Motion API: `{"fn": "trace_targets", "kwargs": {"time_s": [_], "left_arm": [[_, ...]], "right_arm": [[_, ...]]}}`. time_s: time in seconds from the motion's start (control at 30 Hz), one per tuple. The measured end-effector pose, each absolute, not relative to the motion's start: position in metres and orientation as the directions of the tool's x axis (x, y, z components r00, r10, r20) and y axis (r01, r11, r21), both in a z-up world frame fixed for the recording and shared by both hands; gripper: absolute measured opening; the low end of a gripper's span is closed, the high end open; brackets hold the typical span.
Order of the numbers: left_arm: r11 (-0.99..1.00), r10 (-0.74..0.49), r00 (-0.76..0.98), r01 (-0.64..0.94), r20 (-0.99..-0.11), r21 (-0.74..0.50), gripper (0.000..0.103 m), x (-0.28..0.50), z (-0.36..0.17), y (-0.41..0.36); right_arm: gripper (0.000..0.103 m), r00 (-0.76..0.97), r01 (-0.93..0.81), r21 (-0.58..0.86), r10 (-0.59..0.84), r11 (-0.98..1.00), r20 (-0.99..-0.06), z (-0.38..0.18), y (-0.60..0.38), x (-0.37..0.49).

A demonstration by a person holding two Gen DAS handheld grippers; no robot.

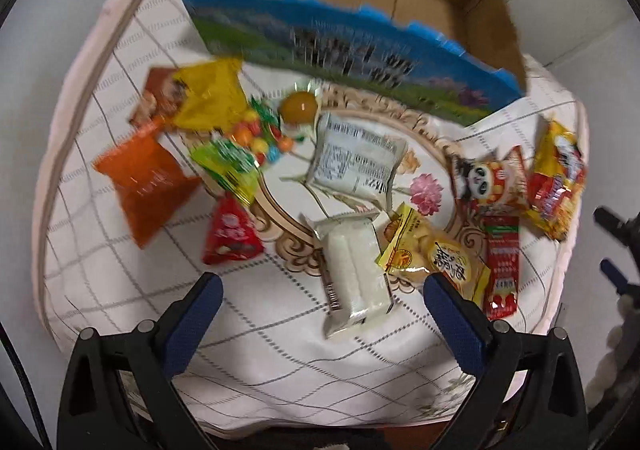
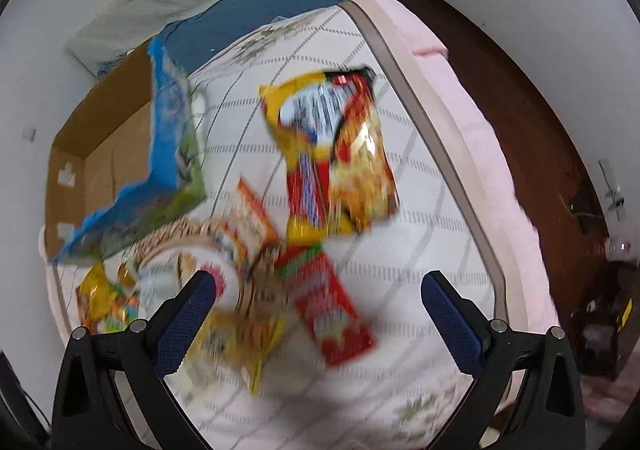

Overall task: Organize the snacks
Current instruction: 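Grasp the white bread pack with the left tool while the right tool grasps the Buldak noodle pack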

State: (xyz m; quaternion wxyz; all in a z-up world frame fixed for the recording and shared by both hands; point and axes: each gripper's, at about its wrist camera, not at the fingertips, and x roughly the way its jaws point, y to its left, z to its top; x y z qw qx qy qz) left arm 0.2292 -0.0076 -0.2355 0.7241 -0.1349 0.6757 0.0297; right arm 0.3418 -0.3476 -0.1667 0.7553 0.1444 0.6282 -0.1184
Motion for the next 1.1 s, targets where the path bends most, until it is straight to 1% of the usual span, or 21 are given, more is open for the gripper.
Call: {"fn": "trace_targets", "kwargs": {"time_s": [0.17, 0.3, 0.53, 0.57, 0.6, 0.63, 0.7, 0.73, 0.77, 0.8, 0.83, 0.87, 0.9, 1.0, 1.1], "left_arm": [[0.951, -0.139, -0.023, -0.283, -0.99, -0.126, 0.103, 0.241, -0.276, -0.028], [0.94, -0.154, -0.103, -0.32, -0.983, -0.114, 0.103, 0.245, -0.306, -0.042], [0.926, -0.141, -0.125, -0.368, -0.982, -0.086, 0.103, 0.257, -0.331, -0.058], [0.924, -0.138, -0.118, -0.372, -0.983, -0.085, 0.101, 0.26, -0.331, -0.059], [0.925, -0.133, -0.109, -0.371, -0.985, -0.084, 0.092, 0.263, -0.33, -0.06], [0.927, -0.122, -0.104, -0.367, -0.987, -0.076, 0.088, 0.265, -0.33, -0.062], [0.929, -0.109, -0.108, -0.365, -0.988, -0.063, 0.075, 0.27, -0.329, -0.064], [0.932, -0.097, -0.105, -0.359, -0.99, -0.053, 0.071, 0.273, -0.328, -0.064], [0.935, -0.076, -0.104, -0.353, -0.992, -0.035, 0.061, 0.275, -0.327, -0.065], [0.939, -0.061, -0.104, -0.344, -0.993, -0.022, 0.054, 0.276, -0.327, -0.064], [0.941, -0.054, -0.101, -0.338, -0.993, -0.016, 0.052, 0.275, -0.327, -0.063], [0.943, -0.048, -0.099, -0.334, -0.994, -0.012, 0.047, 0.275, -0.326, -0.063], [0.945, -0.047, -0.092, -0.328, -0.995, -0.015, 0.046, 0.273, -0.327, -0.061], [0.956, -0.021, -0.072, -0.293, -0.997, 0.001, 0.045, 0.26, -0.324, -0.058], [0.969, 0.015, -0.055, -0.247, -0.998, 0.028, 0.044, 0.244, -0.318, -0.063]], "right_arm": [[0.103, 0.129, 0.28, 0.043, 0.007, 0.959, -0.992, -0.199, -0.361, 0.396], [0.103, 0.093, 0.248, 0.03, 0.007, 0.968, -0.996, -0.221, -0.371, 0.415], [0.103, 0.053, 0.248, 0.026, 0.013, 0.968, -0.998, -0.248, -0.386, 0.432], [0.103, 0.044, 0.249, 0.032, 0.022, 0.968, -0.999, -0.253, -0.386, 0.435], [0.103, 0.036, 0.249, 0.031, 0.023, 0.968, -0.999, -0.256, -0.385, 0.437], [0.103, 0.026, 0.245, 0.028, 0.023, 0.969, -0.999, -0.26, -0.384, 0.44], [0.103, -0.006, 0.237, 0.011, 0.013, 0.971, -1.0, -0.27, -0.38, 0.443], [0.103, -0.025, 0.234, -0.004, 0.002, 0.972, -1.0, -0.276, -0.379, 0.444], [0.103, -0.037, 0.232, -0.015, -0.007, 0.973, -0.999, -0.282, -0.379, 0.445], [0.102, -0.047, 0.23, -0.017, -0.006, 0.973, -0.999, -0.285, -0.378, 0.444], [0.101, -0.049, 0.229, -0.005, 0.006, 0.973, -0.999, -0.289, -0.379, 0.442], [0.098, -0.036, 0.226, 0.01, 0.019, 0.974, -0.999, -0.289, -0.38, 0.44], [0.095, -0.022, 0.217, 0.013, 0.019, 0.976, -1.0, -0.288, -0.381, 0.438], [0.088, 0.0, 0.173, 0.023, 0.024, 0.985, -1.0, -0.282, -0.381, 0.426], [0.086, -0.007, 0.148, 0.075, 0.077, 0.986, -0.997, -0.278, -0.385, 0.408]]}}
